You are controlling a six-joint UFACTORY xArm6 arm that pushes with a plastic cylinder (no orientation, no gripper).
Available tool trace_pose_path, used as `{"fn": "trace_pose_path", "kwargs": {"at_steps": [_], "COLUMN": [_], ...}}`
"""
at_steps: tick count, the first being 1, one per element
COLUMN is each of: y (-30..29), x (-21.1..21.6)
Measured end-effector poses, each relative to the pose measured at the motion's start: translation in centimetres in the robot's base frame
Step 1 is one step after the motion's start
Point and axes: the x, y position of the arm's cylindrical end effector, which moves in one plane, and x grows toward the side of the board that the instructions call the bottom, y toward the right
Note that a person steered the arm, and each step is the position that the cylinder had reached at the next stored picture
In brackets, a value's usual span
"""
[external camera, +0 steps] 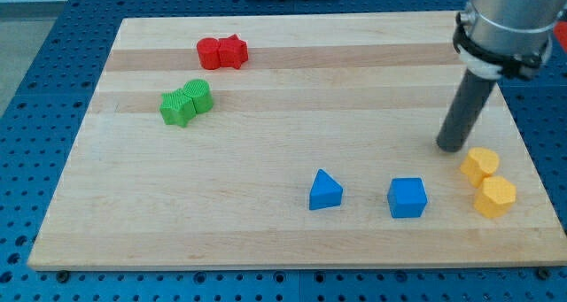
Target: Push blue cube slightly up
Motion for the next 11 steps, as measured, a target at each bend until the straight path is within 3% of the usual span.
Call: {"fn": "trace_pose_path", "kwargs": {"at_steps": [2, 3, 6, 8, 11], "y": [-2.9, -4.6, -4.1, -4.4, -12.1], "x": [8.9, 10.9, 7.2, 7.2, 6.6]}}
